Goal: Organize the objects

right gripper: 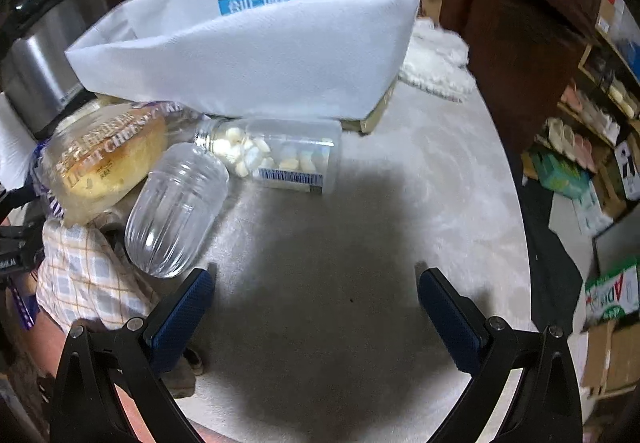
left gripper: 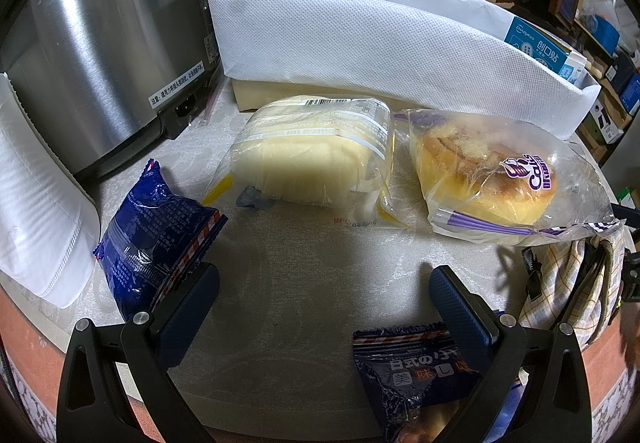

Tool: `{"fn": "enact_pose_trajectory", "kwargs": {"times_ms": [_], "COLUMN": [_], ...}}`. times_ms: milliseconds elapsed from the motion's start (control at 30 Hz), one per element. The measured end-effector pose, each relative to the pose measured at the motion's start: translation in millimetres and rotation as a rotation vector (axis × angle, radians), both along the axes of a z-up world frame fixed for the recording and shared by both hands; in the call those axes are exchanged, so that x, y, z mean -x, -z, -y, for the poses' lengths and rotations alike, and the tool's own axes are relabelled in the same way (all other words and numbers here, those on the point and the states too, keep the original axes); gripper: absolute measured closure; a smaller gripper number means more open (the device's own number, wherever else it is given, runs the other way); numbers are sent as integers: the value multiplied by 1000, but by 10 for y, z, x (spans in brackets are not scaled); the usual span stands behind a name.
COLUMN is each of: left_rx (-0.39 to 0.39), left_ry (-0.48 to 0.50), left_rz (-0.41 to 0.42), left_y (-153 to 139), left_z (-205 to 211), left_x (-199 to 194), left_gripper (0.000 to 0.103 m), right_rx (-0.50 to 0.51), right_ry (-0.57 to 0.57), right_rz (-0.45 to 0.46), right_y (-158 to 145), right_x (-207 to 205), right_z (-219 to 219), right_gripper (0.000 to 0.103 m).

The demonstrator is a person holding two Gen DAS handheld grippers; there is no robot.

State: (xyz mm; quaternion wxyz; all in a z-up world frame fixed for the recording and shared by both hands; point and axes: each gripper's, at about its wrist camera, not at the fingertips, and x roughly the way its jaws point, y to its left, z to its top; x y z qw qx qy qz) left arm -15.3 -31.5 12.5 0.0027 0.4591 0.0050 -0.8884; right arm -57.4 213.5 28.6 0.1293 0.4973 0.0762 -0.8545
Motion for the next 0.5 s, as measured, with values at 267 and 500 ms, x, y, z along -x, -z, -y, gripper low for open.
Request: {"fn": "enact_pose_trajectory", "kwargs": {"times_ms": [267, 500], "left_rx": [0, 0], "left_ry": [0, 0], "left_rz": [0, 0], "left_y": [6, 2], "left_z": [1, 0], "left_x": [-5, 0], "left_gripper": [0, 0], "right_rx": [83, 257], "right_ry": [50, -155], "right_rz": [19, -72], "right_y": [-187, -1022], "right_x": [-98, -443], "right_z": [-191, 76], "right_gripper": [40, 31]}}
